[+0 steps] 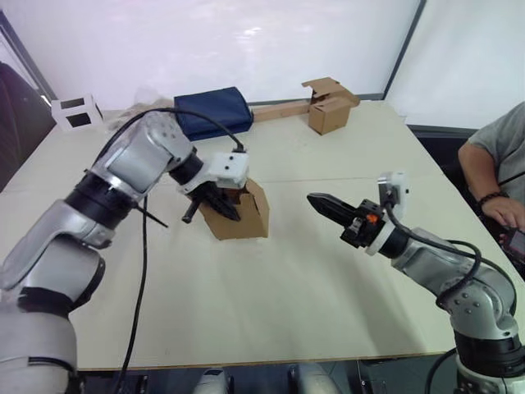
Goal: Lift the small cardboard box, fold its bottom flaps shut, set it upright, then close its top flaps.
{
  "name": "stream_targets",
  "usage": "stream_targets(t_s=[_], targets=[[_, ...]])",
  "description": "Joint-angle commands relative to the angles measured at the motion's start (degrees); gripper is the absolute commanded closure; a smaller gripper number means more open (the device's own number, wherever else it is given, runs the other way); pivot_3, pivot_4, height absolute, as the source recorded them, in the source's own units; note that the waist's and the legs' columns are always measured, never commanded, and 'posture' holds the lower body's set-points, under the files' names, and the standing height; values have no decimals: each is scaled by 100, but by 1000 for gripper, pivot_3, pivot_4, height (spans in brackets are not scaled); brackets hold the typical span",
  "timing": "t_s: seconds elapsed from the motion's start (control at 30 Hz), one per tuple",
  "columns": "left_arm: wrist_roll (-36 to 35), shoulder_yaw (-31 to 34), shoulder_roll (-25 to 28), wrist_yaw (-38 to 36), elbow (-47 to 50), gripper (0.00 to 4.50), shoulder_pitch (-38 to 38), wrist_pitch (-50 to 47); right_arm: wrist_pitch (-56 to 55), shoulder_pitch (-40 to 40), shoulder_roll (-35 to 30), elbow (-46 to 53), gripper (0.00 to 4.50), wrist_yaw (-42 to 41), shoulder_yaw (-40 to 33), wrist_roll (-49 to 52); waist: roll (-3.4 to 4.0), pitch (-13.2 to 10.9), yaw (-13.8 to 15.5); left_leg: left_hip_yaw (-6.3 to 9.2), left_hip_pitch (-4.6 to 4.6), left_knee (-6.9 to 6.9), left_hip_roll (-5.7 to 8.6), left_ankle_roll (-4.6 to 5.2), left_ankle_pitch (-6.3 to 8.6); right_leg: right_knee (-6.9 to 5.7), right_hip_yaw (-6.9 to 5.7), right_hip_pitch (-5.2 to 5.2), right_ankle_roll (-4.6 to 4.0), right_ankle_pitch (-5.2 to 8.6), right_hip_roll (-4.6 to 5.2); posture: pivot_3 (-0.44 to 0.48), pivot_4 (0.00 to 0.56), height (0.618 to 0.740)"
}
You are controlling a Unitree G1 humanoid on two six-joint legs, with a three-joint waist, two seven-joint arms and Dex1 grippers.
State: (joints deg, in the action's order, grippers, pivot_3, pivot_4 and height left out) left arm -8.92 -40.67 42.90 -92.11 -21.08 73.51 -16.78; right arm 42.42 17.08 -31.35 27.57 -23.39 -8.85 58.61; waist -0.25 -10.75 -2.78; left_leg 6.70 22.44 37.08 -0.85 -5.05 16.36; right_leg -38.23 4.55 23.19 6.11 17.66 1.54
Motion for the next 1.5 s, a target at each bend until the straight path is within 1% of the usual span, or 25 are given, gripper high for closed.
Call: stream_targets(t_s=[0.03,0.2,0.23,0.27,0.3,0.4,0.43,0.5,0.53,0.57,0.6,0.63,0.7,0.77,0.8,0.83,0.87,0.9,0.93,1.03,1.1,1.2,1.33,1.4,1.5], targets=[[217,-214,-233,-39,-238,4500,184,398,-84,-99,92,366,4421,110,-69,7,-3,-2,18,0,0,0,0,0,0,-1,0,0,0,0,0,0,150,740],[-63,-338,-363,-39,-138,4500,331,45,-99,-261,147,496,4421,181,-2,-98,-10,-7,19,1,3,3,0,1,0,-2,-1,1,0,0,0,0,150,740],[-145,-348,-350,-39,-80,3973,346,-42,-101,-270,159,520,4500,202,12,-108,-10,-7,13,1,2,4,0,1,0,-3,-1,1,0,0,0,0,150,740],[-255,-290,-386,-39,-18,3771,390,-253,-95,-255,172,509,4500,204,6,-91,-10,-7,11,1,2,4,0,1,0,-4,0,1,0,0,0,0,150,740],[-334,-247,-405,-39,37,3415,417,-409,-91,-249,183,507,4500,208,2,-77,-10,-7,12,1,2,4,0,1,1,-5,-1,1,0,0,0,0,150,740],[-521,81,-515,-39,41,2120,662,-980,-66,-200,165,435,4500,148,17,-92,-10,-7,17,3,2,6,0,2,0,-8,-1,1,1,0,0,0,150,740],[-638,167,-465,-39,64,1844,774,-1143,-61,-163,150,391,4500,106,33,-111,-11,-7,15,3,2,7,0,2,0,-9,-1,0,1,0,0,0,150,740],[-806,282,-345,-39,141,887,897,-1388,-51,-107,133,330,4500,43,53,-138,-14,-12,10,3,2,7,0,2,0,-10,-1,1,1,0,-1,0,150,740],[-871,346,-250,-39,208,613,912,-1467,-46,-84,131,310,4500,13,56,-143,-13,-12,-6,3,1,6,0,2,1,-10,-2,1,1,0,-1,0,150,740],[-939,427,-140,-39,281,57,907,-1530,-42,-59,125,289,4500,-15,57,-156,-12,-12,-27,3,0,5,0,4,1,-10,-1,1,1,1,-1,0,150,740],[-1018,520,-23,-39,337,20,895,-1602,-41,-24,115,257,4500,-45,63,-186,-10,-11,-51,3,-1,4,0,5,2,-10,0,2,1,1,-2,0,150,740],[-1065,580,49,-39,377,20,880,-1647,-40,-2,110,236,4500,-65,67,-208,-10,-11,-67,3,-2,3,-1,6,3,-10,-1,2,1,1,-2,0,150,740],[-1971,657,673,-39,731,20,689,-1348,-83,59,101,147,4500,-88,105,-371,-9,-12,-99,3,-3,3,-2,6,3,-12,-1,2,1,1,-2,0,150,740],[-2274,1036,907,-39,643,641,449,-1136,-207,112,58,20,4500,-102,232,-756,-6,-13,-136,2,-4,2,-4,7,3,-12,4,3,1,1,-2,0,150,740],[-2265,1187,902,-39,544,797,385,-1149,-265,125,43,-19,4500,-113,283,-923,-6,-13,-121,1,-6,1,-4,7,3,-13,4,3,0,2,-2,0,150,740],[-2232,1351,880,-39,421,1247,320,-1249,-288,152,52,-85,4500,-106,320,-1046,-6,-13,-106,3,-5,2,-4,7,3,-13,0,3,0,2,-2,0,150,740],[-2186,1569,850,-39,323,1617,187,-1155,-270,182,48,-153,4500,-68,361,-1175,-8,-14,-80,3,-3,5,-4,6,3,-14,-2,2,0,2,-2,0,150,740],[-2144,1722,823,-39,280,2105,93,-1078,-249,199,43,-196,4500,-52,375,-1250,-8,-13,-71,4,-1,10,-2,6,3,-15,-5,1,0,2,-1,0,150,740],[-2174,1958,782,30,263,2436,-77,-1068,-273,217,28,-258,4500,-63,428,-1392,-8,-13,-62,3,-1,13,-1,6,3,-15,-4,-1,1,2,1,0,150,740],[-2222,2770,602,1035,528,3708,-951,-1159,-278,310,69,-429,4500,-75,643,-1763,-4,-11,-71,3,-2,12,-1,6,3,-12,-2,-2,1,2,2,0,150,740],[-2143,3192,508,1607,774,4431,-1491,-1138,-244,370,107,-498,4500,-35,793,-1988,-6,-12,-102,4,-3,12,-3,7,3,-18,-2,2,1,2,0,0,150,740],[-1892,3653,341,2472,941,4431,-2242,-851,-73,493,122,-683,4500,121,1177,-2462,-9,-13,-125,7,2,12,-4,5,2,-20,-3,8,0,1,0,0,150,740],[-1426,3920,79,3479,981,4431,-2993,-662,-107,615,212,-1058,4500,192,1641,-3092,-10,-11,-113,3,-2,13,-3,5,2,-23,1,8,0,1,3,0,150,740],[-1226,3937,35,3706,1036,4431,-3350,-545,-140,687,362,-1239,4500,184,1712,-3207,-12,-9,-110,3,0,13,-2,5,2,-21,0,8,1,1,4,0,150,740],[-1148,3959,-27,3780,1180,4431,-3675,-512,-180,763,450,-1388,4500,109,1829,-3441,-12,-9,-100,2,0,13,-1,4,2,-23,0,8,1,0,5,0,150,740]])
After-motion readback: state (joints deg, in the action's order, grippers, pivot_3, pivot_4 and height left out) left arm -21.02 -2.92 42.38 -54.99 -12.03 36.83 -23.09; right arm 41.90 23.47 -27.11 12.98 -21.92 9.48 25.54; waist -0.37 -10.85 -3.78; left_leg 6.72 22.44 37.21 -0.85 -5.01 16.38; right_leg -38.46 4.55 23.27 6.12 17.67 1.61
